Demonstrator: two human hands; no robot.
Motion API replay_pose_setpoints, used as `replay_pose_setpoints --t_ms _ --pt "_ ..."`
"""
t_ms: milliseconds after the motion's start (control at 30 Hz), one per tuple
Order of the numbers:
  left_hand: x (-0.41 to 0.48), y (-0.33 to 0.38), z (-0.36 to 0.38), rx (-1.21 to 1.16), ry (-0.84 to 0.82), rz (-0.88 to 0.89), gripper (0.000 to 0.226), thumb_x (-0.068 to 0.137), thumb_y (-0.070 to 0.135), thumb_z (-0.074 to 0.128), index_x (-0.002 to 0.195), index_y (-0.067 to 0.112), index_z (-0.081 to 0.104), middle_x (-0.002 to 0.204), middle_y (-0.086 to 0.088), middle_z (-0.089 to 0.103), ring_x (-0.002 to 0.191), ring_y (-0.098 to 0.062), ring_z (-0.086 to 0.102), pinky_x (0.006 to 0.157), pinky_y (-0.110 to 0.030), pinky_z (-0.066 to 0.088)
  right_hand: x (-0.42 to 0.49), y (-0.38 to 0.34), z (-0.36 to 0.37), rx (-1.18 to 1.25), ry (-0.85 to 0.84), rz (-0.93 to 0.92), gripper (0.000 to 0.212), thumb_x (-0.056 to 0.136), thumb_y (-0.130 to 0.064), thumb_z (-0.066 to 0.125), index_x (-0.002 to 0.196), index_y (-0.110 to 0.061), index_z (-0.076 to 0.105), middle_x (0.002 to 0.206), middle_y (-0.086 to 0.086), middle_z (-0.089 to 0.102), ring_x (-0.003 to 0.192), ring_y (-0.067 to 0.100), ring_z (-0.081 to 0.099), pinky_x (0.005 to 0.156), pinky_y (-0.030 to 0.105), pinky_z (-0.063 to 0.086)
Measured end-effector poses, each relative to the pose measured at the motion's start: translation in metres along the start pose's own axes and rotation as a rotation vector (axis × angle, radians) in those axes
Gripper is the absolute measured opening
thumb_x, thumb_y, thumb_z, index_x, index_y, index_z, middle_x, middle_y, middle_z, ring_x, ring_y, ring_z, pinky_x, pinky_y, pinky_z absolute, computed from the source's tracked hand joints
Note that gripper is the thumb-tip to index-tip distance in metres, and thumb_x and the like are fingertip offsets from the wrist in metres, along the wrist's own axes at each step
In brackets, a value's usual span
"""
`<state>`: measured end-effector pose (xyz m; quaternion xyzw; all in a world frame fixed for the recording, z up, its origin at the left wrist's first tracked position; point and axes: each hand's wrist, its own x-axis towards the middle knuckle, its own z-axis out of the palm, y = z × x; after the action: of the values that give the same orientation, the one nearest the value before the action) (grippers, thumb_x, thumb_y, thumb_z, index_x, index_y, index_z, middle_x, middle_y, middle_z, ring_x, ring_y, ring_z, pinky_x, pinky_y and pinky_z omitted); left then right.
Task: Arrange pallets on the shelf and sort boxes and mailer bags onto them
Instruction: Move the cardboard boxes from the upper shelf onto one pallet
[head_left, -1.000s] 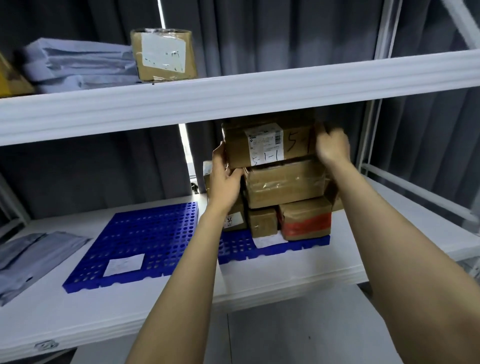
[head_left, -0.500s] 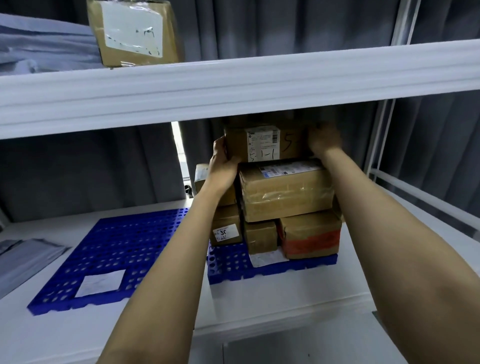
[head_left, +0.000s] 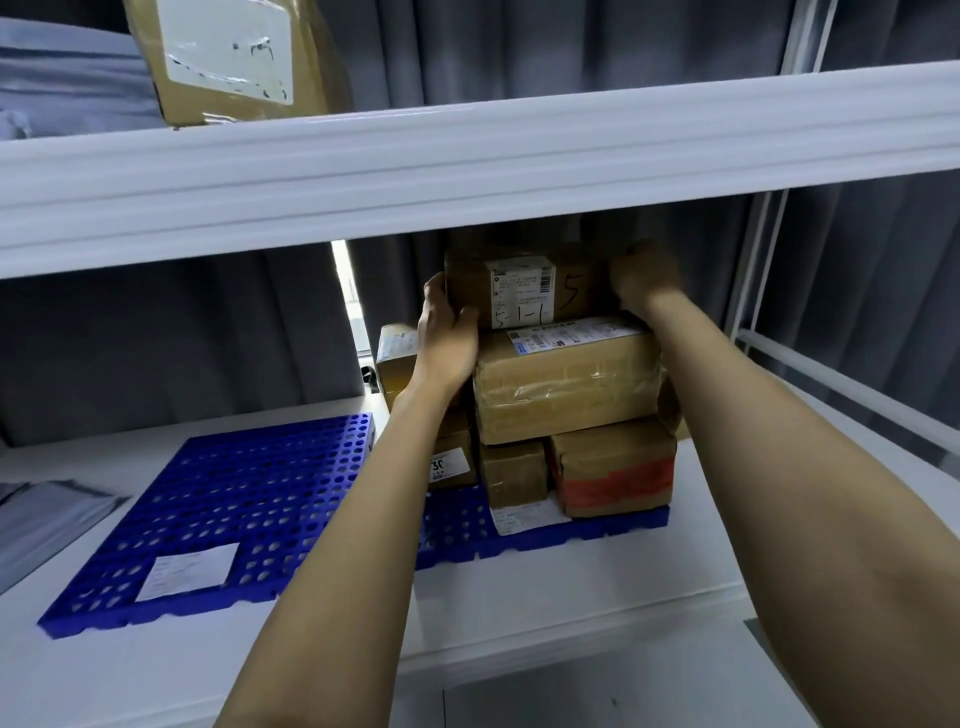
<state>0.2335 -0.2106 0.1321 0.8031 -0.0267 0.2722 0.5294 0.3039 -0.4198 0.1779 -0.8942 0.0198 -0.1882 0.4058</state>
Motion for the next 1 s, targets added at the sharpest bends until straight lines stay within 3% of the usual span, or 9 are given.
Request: replay_pose_setpoints --t_ms 133,333,433,533,667,767,1000 --pt "-0.019 0.005 0.003 0.065 0.084 0.083 0.055 0.093 0.01 0.049 0.144 0.007 0.031 0.143 -0.014 0.042 0.131 -0.027 0.041 0.11 -0.043 0.036 -0.017 -0.004 -0.006 -0.09 0.08 -0.04 0.042 0.1 -0.029 0.038 0.124 -0.001 0.057 0.129 0.022 0.056 0.12 0.038 0.053 0.094 0.036 0.044" --pt "-0.064 0.014 0.01 0.332 0.102 0.187 0.057 0.094 0.019 0.053 0.144 0.005 0.031 0.151 -0.015 0.032 0.142 -0.026 0.025 0.118 -0.045 0.022 -0.081 -0.007 -0.007 -0.192 0.236 -0.22 0.038 0.092 -0.033 0.041 0.117 -0.009 0.057 0.115 0.019 0.061 0.099 0.039 0.059 0.079 0.042 0.05" --pt "-0.087 0.025 0.01 0.335 0.082 0.176 0.048 0.094 0.019 0.052 0.138 0.002 0.039 0.143 -0.016 0.04 0.137 -0.028 0.031 0.114 -0.05 0.027 -0.117 -0.013 -0.015 -0.248 0.225 -0.256 0.035 0.093 -0.029 0.046 0.119 -0.008 0.057 0.118 0.018 0.059 0.107 0.036 0.054 0.088 0.042 0.044" --pt "-0.105 0.03 0.008 0.329 0.078 0.23 0.057 0.092 0.021 0.049 0.145 0.006 0.032 0.151 -0.013 0.033 0.144 -0.026 0.021 0.117 -0.052 0.02 -0.144 -0.014 -0.019 -0.272 0.206 -0.255 0.041 0.094 -0.032 0.045 0.122 -0.005 0.057 0.123 0.018 0.059 0.118 0.033 0.048 0.1 0.043 0.039" --pt "-0.127 0.046 -0.001 0.31 0.077 0.253 0.061 0.091 0.025 0.046 0.147 0.009 0.029 0.156 -0.01 0.027 0.147 -0.024 0.014 0.119 -0.05 0.017 -0.178 -0.01 -0.028 -0.204 0.171 -0.28 0.048 0.095 -0.034 0.045 0.139 -0.014 0.047 0.146 0.01 0.045 0.136 0.027 0.036 0.111 0.044 0.03" --pt "-0.142 0.062 -0.01 0.287 0.101 0.28 0.059 0.091 0.025 0.045 0.146 0.009 0.033 0.155 -0.01 0.029 0.146 -0.023 0.018 0.118 -0.049 0.021 -0.202 -0.009 -0.034 -0.193 0.16 -0.282 0.049 0.096 -0.035 0.042 0.141 -0.017 0.044 0.15 0.007 0.04 0.138 0.025 0.033 0.112 0.043 0.029" --pt "-0.179 0.087 -0.028 0.249 0.093 0.339 0.053 0.092 0.027 0.044 0.143 0.013 0.038 0.151 -0.005 0.036 0.144 -0.017 0.021 0.117 -0.046 0.025 -0.249 -0.019 -0.042 -0.023 0.242 -0.302 0.045 0.094 -0.033 0.041 0.132 -0.013 0.054 0.138 0.007 0.054 0.127 0.024 0.047 0.106 0.043 0.038"
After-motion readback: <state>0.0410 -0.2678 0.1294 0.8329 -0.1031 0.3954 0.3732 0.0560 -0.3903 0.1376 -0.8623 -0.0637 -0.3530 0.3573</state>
